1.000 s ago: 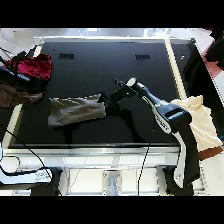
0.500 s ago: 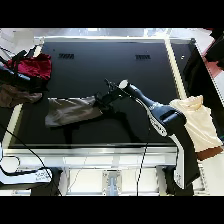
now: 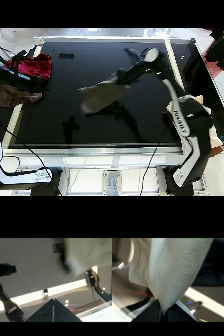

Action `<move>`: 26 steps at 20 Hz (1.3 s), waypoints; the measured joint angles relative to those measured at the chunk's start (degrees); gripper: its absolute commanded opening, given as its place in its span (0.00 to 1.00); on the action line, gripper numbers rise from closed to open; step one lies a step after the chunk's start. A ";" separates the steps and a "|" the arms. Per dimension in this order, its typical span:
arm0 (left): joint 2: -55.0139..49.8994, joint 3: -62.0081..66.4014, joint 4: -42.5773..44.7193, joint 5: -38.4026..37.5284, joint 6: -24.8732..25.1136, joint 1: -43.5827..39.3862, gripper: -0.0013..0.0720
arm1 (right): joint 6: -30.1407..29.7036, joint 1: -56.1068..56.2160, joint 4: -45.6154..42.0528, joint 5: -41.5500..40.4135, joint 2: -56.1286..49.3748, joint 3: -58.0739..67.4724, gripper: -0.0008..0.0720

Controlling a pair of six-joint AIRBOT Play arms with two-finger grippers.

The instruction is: Fold the shirts.

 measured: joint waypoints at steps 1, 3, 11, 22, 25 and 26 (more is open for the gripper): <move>0.00 0.00 0.00 -0.02 0.00 0.00 0.03 | 0.20 -2.80 -2.14 1.49 1.77 -0.22 0.03; 0.00 0.00 0.00 -0.02 0.00 0.00 0.03 | 0.44 -8.46 -5.27 4.02 4.57 -0.55 0.03; 0.00 0.00 -0.02 -0.02 -1.40 0.00 0.03 | 0.61 -29.79 -10.67 12.26 13.77 -1.60 0.03; 0.00 0.00 -0.02 -0.02 -2.12 0.00 0.03 | -2.40 -57.68 -15.98 16.46 39.69 -25.46 0.03; 0.00 0.00 -0.04 -0.02 -2.14 0.00 0.03 | -3.82 -60.94 -16.96 14.27 47.45 -41.27 0.03; 0.00 0.00 -0.07 -0.02 -2.14 0.00 0.03 | -4.22 -61.55 -18.27 12.35 49.86 -46.60 0.03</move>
